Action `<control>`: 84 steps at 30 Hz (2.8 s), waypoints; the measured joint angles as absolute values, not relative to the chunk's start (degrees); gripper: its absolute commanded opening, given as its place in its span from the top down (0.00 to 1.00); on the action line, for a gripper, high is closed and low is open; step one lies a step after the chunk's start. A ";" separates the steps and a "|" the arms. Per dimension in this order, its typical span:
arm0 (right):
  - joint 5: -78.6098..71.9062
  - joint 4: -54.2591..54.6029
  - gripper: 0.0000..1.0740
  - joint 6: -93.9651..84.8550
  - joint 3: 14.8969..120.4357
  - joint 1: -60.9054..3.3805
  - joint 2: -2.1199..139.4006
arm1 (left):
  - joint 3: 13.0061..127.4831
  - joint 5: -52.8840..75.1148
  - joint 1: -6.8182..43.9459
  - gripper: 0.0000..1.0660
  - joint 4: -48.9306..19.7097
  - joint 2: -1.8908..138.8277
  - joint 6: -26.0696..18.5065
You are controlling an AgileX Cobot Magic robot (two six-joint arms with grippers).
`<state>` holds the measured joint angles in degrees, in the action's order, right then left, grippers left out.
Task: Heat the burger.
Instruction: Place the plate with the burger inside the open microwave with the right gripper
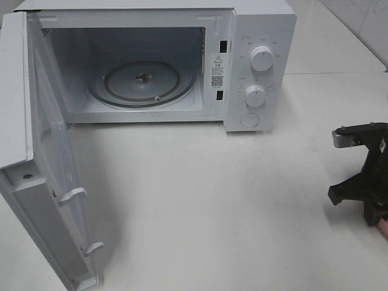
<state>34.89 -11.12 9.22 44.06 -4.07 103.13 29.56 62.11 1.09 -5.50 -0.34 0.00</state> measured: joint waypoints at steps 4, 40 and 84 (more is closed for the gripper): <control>36.10 -12.09 1.00 10.94 44.06 -4.18 102.33 | 29.56 62.11 1.09 0.06 -5.50 -0.34 0.00; 50.65 -31.00 1.00 29.16 41.94 -21.54 89.61 | 29.56 62.11 1.09 0.06 -5.50 -0.34 0.00; 53.17 -31.80 1.00 33.00 32.49 -58.67 79.93 | 29.56 62.11 1.09 0.06 -5.50 -0.34 0.00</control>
